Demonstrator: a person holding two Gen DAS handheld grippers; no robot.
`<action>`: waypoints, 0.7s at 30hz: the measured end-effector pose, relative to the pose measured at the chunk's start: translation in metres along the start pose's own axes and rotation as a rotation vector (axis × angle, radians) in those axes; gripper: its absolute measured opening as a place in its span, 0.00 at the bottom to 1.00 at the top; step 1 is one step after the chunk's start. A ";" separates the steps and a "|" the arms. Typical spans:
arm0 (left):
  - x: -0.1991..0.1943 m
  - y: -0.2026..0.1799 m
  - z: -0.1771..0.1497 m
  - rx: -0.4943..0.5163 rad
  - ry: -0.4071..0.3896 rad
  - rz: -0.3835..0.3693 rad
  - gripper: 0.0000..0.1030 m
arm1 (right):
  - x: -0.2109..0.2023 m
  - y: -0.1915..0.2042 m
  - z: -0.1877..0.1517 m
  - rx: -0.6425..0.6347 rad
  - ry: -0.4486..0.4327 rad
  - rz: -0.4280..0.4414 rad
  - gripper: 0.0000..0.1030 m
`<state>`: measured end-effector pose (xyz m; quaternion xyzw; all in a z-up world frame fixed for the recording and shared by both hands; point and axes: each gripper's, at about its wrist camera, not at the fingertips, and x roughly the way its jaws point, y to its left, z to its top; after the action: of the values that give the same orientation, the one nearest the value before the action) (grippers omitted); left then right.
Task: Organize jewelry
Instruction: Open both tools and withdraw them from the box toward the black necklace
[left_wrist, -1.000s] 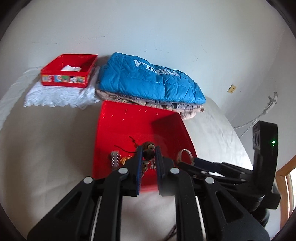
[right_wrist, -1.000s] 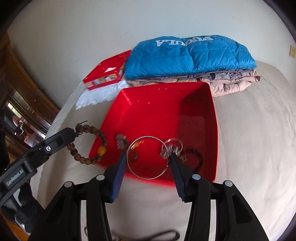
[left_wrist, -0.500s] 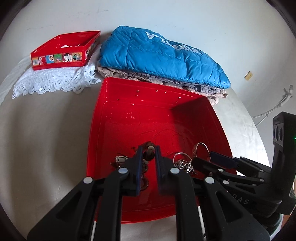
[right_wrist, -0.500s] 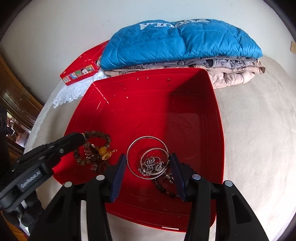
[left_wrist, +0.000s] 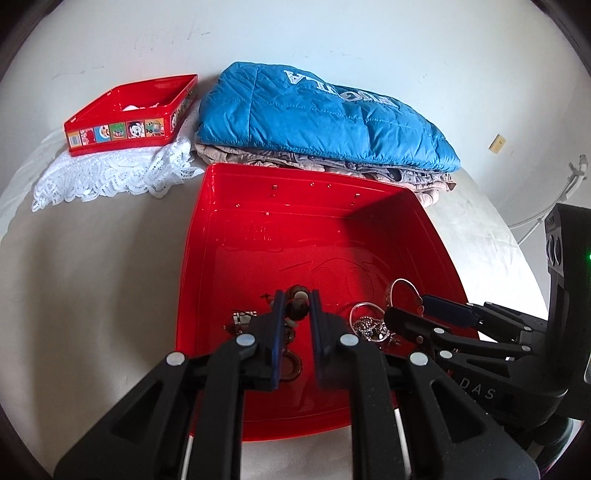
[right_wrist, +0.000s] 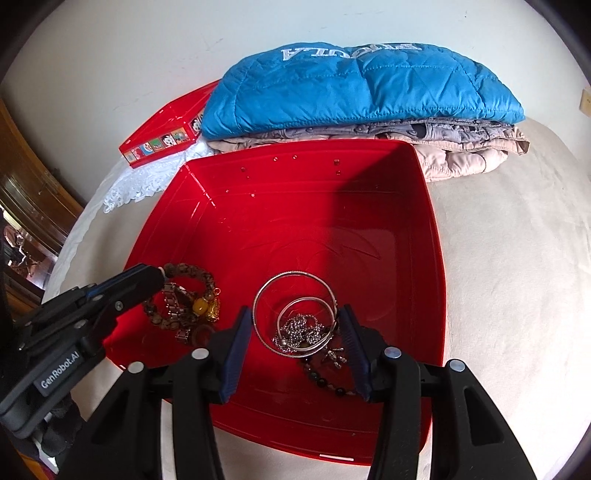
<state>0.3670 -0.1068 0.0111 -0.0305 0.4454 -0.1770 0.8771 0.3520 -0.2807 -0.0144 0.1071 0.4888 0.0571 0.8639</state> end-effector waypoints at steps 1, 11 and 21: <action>-0.001 -0.001 0.000 0.005 -0.006 0.003 0.14 | 0.000 0.000 0.000 0.002 -0.002 0.002 0.54; -0.023 -0.013 0.000 0.054 -0.083 0.023 0.44 | -0.012 -0.007 0.001 0.027 -0.042 0.009 0.58; -0.038 -0.015 -0.002 0.056 -0.128 0.024 0.54 | -0.031 -0.012 0.002 0.027 -0.108 -0.054 0.76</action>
<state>0.3401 -0.1074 0.0423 -0.0118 0.3834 -0.1764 0.9065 0.3375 -0.2987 0.0090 0.1083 0.4449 0.0213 0.8888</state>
